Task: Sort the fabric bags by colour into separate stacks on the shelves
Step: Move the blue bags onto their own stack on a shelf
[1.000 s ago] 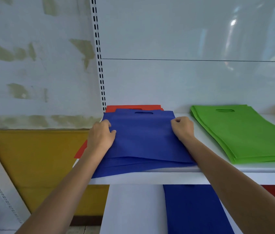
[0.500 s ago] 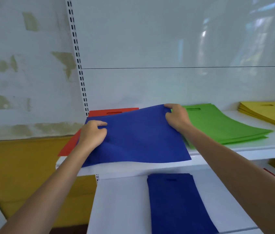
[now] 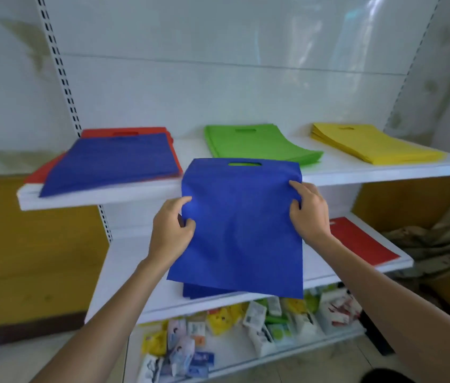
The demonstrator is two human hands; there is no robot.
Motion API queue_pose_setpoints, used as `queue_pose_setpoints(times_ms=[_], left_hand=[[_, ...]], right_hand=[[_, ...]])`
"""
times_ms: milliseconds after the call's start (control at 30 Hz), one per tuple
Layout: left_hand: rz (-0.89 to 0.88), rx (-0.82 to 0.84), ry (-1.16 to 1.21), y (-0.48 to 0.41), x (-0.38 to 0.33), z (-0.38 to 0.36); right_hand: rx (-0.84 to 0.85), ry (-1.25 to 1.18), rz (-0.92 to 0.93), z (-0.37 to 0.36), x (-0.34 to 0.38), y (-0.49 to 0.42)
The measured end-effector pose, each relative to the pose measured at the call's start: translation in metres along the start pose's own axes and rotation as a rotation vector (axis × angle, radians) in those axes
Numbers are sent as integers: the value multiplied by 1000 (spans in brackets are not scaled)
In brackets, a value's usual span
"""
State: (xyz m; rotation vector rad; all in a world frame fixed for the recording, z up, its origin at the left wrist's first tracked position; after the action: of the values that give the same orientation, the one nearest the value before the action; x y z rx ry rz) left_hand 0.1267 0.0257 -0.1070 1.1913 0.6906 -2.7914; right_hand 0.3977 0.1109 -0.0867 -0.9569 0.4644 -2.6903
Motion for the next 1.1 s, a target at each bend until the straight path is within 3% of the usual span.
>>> queue_pose_setpoints(times_ms=[200, 367, 533, 733, 833, 1033, 1100], left_hand=[[140, 340, 23, 78, 52, -119], [238, 583, -9, 107, 93, -190], [272, 509, -21, 87, 127, -208], [298, 378, -47, 34, 191, -216], [321, 420, -84, 10, 232, -229], [359, 376, -211, -27, 300, -247], [372, 361, -255, -32, 310, -252]], right_hand=[[324, 54, -293, -48, -120, 88], [424, 129, -377, -81, -168, 112], [450, 134, -325, -126, -190, 86], [363, 26, -275, -205, -205, 19], [389, -3, -246, -255, -202, -13], [502, 251, -120, -344, -204, -62], [563, 276, -164, -368, -212, -68]])
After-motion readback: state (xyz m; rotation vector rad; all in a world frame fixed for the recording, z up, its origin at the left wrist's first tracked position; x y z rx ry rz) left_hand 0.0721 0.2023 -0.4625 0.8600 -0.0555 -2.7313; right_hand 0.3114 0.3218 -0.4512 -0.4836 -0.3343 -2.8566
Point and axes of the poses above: each hand's wrist, its own y-axis away from the middle knuckle, its own z-axis out of the back of the hand, x = y × z, the point moved 9 cm from there along -y, towards the middle knuckle, and after that the axes turned 10 degrees about x, right-handed, at the moved point
